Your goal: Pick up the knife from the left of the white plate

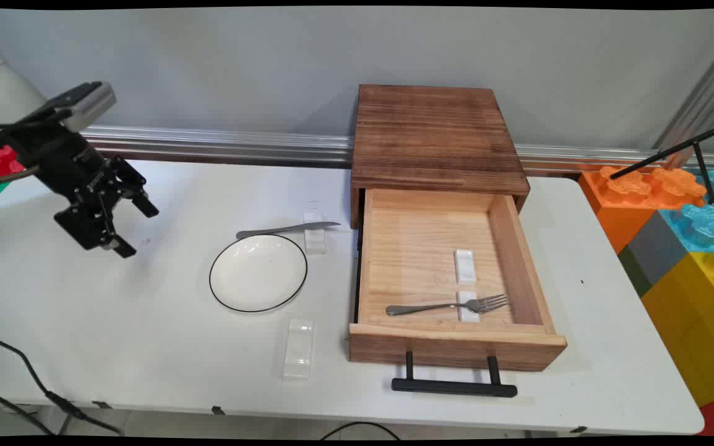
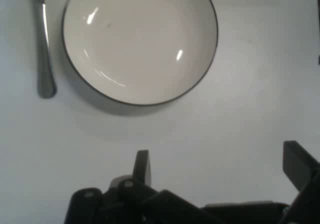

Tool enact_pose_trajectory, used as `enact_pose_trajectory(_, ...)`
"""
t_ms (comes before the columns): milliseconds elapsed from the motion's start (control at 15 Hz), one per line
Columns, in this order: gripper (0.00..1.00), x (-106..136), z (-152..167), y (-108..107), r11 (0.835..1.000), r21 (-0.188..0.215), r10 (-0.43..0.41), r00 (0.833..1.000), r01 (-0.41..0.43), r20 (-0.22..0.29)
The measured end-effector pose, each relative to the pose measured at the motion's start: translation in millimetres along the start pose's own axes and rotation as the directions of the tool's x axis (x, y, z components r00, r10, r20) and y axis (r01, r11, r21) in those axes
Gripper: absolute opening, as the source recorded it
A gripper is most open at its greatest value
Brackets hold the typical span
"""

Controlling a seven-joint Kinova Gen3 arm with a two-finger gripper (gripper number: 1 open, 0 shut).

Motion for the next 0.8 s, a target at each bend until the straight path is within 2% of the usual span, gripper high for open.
enact_pose_trajectory(333,1.0,14.2,-9.6,-21.9,0.999,0.031,-0.027,0.999,0.028,-0.038)
enact_pose_trajectory(800,1.0,38.9,-25.1,-85.0,0.989,0.142,-0.03,0.997,0.041,-0.073)
